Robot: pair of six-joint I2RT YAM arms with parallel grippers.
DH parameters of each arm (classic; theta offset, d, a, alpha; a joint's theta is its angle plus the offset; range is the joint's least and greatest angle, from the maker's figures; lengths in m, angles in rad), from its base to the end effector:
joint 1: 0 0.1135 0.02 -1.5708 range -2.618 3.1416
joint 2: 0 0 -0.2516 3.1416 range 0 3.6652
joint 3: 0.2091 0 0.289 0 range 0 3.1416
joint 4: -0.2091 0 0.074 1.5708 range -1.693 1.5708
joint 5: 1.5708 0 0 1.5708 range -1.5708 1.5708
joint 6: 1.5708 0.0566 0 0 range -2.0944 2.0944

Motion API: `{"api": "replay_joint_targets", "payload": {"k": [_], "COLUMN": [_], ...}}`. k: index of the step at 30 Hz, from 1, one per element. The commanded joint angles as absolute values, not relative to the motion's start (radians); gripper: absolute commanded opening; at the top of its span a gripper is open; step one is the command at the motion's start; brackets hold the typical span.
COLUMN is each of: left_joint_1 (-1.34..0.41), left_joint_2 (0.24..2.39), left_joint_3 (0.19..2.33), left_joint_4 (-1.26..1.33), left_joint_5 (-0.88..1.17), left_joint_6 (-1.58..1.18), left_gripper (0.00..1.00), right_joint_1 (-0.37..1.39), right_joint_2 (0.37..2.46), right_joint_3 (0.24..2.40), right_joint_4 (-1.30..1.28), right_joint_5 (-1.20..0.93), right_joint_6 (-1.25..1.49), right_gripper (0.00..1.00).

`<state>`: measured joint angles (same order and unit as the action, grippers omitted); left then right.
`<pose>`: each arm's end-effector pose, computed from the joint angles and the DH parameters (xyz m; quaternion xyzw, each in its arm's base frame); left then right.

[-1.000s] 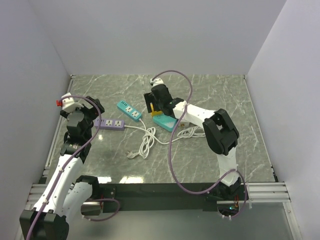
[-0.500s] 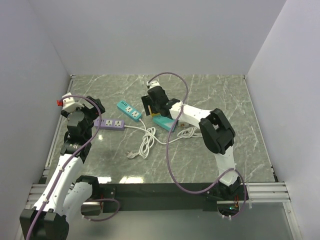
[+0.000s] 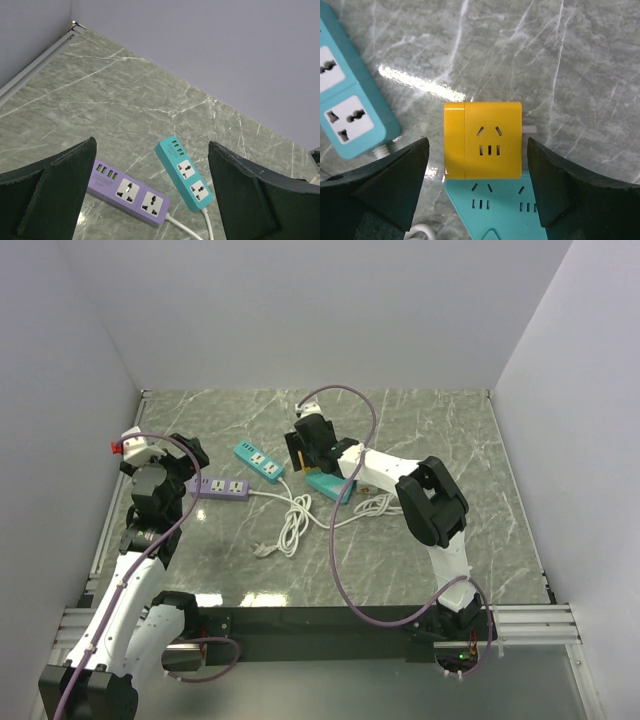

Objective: Insert the plug

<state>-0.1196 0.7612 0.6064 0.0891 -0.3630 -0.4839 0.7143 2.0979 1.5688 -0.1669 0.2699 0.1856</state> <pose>0.2536 -0.0102 0.2944 -0.2514 0.6837 -0.0740 0.6811 0.4024 0.3289 0.1576 -0.1795 0.8813 0.0728 0.4310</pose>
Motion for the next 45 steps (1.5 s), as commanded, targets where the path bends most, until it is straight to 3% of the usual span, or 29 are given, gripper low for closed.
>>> {"api": "replay_joint_targets", "payload": {"k": [1,6,10,12,28,33,37,39,45], "left_joint_1": [-0.123,-0.123,-0.123,-0.123,-0.123,-0.123,-0.123,-0.123,-0.123], "left_joint_2": [0.755,0.755,0.749,0.747,0.721,0.721,0.718,0.707,0.683], "left_joint_3": [0.646,0.649,0.644,0.644,0.64,0.637,0.624,0.606,0.578], "left_joint_4": [0.106,0.101,0.103,0.104,0.097,0.103,0.135,0.178,0.288], "left_joint_5": [-0.345,-0.35,-0.35,-0.351,-0.347,-0.344,-0.267,-0.22,0.133], "left_joint_6": [-0.483,-0.482,-0.48,-0.48,-0.48,-0.479,-0.451,-0.439,-0.384], "left_gripper": [0.99,0.99,0.99,0.99,0.99,0.99,0.99,0.99,0.99], "right_joint_1": [0.719,0.719,0.719,0.718,0.715,0.716,0.709,0.69,0.56], "right_joint_2": [2.051,2.095,2.089,2.088,2.163,2.115,2.024,1.927,1.683], "right_joint_3": [1.551,1.594,1.583,1.588,1.641,1.623,1.586,1.554,1.369], "right_joint_4": [-0.141,-0.172,-0.163,-0.17,-0.233,-0.21,-0.204,-0.18,-0.063], "right_joint_5": [0.29,0.278,0.241,0.235,0.227,0.232,0.18,0.094,-0.45], "right_joint_6": [0.187,0.192,0.186,0.181,0.189,0.19,0.169,0.166,0.195], "right_gripper": [0.85,0.85,0.7,0.68,0.73,0.49,0.39,0.35,0.25]}}
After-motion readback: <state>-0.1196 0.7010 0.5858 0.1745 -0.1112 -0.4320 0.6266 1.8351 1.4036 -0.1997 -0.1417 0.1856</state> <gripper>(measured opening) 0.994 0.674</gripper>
